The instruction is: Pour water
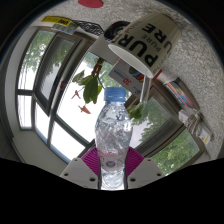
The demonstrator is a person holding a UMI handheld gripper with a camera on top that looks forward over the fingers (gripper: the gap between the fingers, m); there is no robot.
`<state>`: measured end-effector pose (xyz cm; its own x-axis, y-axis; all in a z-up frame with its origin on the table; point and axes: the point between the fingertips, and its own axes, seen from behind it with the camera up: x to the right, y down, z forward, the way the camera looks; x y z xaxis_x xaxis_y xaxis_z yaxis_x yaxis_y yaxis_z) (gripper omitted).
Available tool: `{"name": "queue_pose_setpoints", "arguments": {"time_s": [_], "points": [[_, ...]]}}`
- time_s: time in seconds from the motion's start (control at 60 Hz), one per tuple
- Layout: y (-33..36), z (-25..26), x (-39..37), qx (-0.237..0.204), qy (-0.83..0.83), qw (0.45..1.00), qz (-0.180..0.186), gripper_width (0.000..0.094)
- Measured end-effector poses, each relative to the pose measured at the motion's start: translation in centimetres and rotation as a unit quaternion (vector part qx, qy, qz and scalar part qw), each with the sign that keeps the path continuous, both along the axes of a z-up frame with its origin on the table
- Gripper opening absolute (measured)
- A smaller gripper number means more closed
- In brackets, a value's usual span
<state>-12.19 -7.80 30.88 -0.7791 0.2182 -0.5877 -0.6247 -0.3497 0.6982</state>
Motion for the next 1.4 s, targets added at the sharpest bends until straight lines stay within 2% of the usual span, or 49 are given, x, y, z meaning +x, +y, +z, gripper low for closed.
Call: {"name": "queue_pose_setpoints", "arguments": {"time_s": [0.183, 0.283, 0.367, 0.45, 0.533, 0.65, 0.717, 0.783, 0.9, 0.95, 1.017, 1.133, 1.317, 1.35, 1.4], "points": [[0.4, 0.4, 0.8, 0.002, -0.001, 1.0, 0.011, 0.0287], [0.5, 2.5, 0.7, 0.018, -0.084, 0.996, 0.007, 0.0287], [0.5, 5.4, 1.2, 0.05, -0.206, 0.977, -0.021, 0.0284], [-0.2, 8.5, 3.5, 0.083, -0.335, 0.935, -0.076, 0.0286], [-0.1, 11.3, 6.0, 0.096, -0.471, 0.864, -0.149, 0.0284], [-0.5, 13.1, 11.2, 0.088, -0.639, 0.72, -0.257, 0.0284], [-0.3, 12.6, 14.5, 0.072, -0.711, 0.633, -0.296, 0.0284], [-0.1, 10.9, 17.3, 0.046, -0.77, 0.554, -0.314, 0.0283], [1.6, 4.2, 22.2, -0.003, -0.855, 0.422, -0.301, 0.0283], [2.0, 0.6, 23.8, -0.024, -0.884, 0.373, -0.281, 0.0284], [2.5, -4.8, 25.4, -0.044, -0.909, 0.335, -0.245, 0.0284], [2.8, -14.2, 27.6, -0.07, -0.933, 0.3, -0.189, 0.0285], [3.3, -23.3, 29.2, -0.1, -0.942, 0.294, -0.13, 0.0286], [3.3, -22.4, 29.4, -0.094, -0.936, 0.302, -0.156, 0.0284], [3.3, -22.5, 29.7, -0.099, -0.935, 0.304, -0.156, 0.0286]]}}
